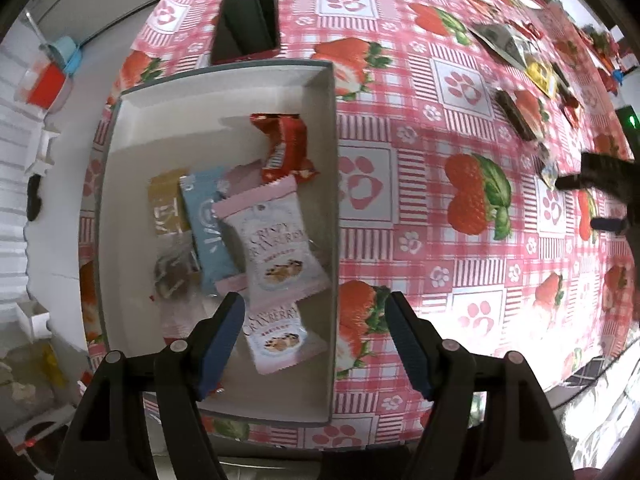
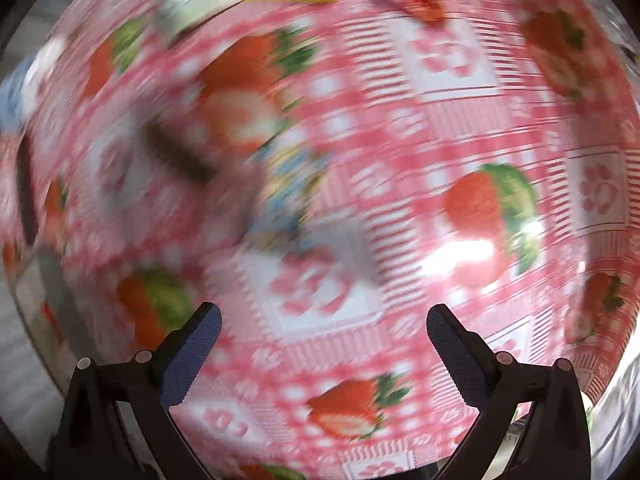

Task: Organize snacks
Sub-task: 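Move both tools back over the remaining snacks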

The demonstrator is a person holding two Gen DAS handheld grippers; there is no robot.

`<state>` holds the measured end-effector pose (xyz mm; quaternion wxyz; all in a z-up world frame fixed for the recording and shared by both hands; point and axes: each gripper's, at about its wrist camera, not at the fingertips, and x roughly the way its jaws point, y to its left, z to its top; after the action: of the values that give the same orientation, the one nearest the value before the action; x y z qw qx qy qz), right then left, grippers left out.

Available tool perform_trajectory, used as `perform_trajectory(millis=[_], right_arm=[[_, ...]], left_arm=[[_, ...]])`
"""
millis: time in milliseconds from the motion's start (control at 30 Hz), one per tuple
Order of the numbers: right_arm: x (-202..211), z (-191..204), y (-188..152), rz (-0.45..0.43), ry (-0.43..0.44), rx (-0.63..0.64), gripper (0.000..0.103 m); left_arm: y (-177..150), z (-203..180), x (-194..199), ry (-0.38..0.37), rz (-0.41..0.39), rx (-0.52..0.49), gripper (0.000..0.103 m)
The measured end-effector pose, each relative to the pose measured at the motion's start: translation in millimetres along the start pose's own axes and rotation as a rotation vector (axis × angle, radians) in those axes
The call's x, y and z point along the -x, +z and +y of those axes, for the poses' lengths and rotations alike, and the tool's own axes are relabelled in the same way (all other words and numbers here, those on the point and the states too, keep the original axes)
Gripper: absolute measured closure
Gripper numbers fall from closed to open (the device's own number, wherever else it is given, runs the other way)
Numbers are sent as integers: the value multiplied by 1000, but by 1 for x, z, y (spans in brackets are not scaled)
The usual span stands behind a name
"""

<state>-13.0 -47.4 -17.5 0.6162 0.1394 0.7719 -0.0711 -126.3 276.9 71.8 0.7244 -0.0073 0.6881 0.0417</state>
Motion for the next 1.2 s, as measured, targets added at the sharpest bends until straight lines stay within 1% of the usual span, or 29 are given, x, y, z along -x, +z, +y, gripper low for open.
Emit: perform_trajectory(millis=[133, 267, 433, 567, 667, 700, 833, 900, 967, 1033, 1067, 1100, 1167, 1200], right_arm=[[0, -10, 20, -35, -12, -21, 0], [-6, 0, 44, -34, 2, -4, 0], [-19, 22, 56, -37, -18, 50, 0], [-26, 33, 59, -49, -39, 81, 0], [-27, 10, 56, -49, -42, 64, 0], [-27, 3, 55, -48, -57, 64, 0], [-27, -23, 44, -53, -65, 87, 0], [-29, -37, 32, -46, -50, 91, 0], [-33, -49, 21, -33, -43, 90, 0], [-42, -60, 10, -10, -44, 88, 0], [-47, -65, 5, 3, -37, 82, 0], [-48, -67, 3, 2, -12, 68, 0], [-49, -69, 1, -10, -16, 73, 0], [-50, -68, -2, -12, -19, 83, 0]], left_arm=[[-1, -6, -2, 10, 17, -13, 27], [-2, -9, -3, 18, 28, -15, 27], [2, -16, -1, 28, 31, -17, 27], [10, -23, -1, 23, 31, -25, 26], [23, -36, 0, 19, 22, -42, 26], [28, -41, 1, 15, 20, -47, 26], [53, -69, 3, -40, 6, -51, 25], [71, -87, 2, -83, 3, -32, 25], [84, -101, -2, -102, 1, -16, 25], [99, -114, -10, -125, 18, 22, 25], [108, -121, -16, -152, 38, 63, 25], [117, -128, -23, -181, 60, 113, 25], [130, -139, -32, -218, 86, 188, 25], [137, -144, -38, -223, 92, 217, 25]])
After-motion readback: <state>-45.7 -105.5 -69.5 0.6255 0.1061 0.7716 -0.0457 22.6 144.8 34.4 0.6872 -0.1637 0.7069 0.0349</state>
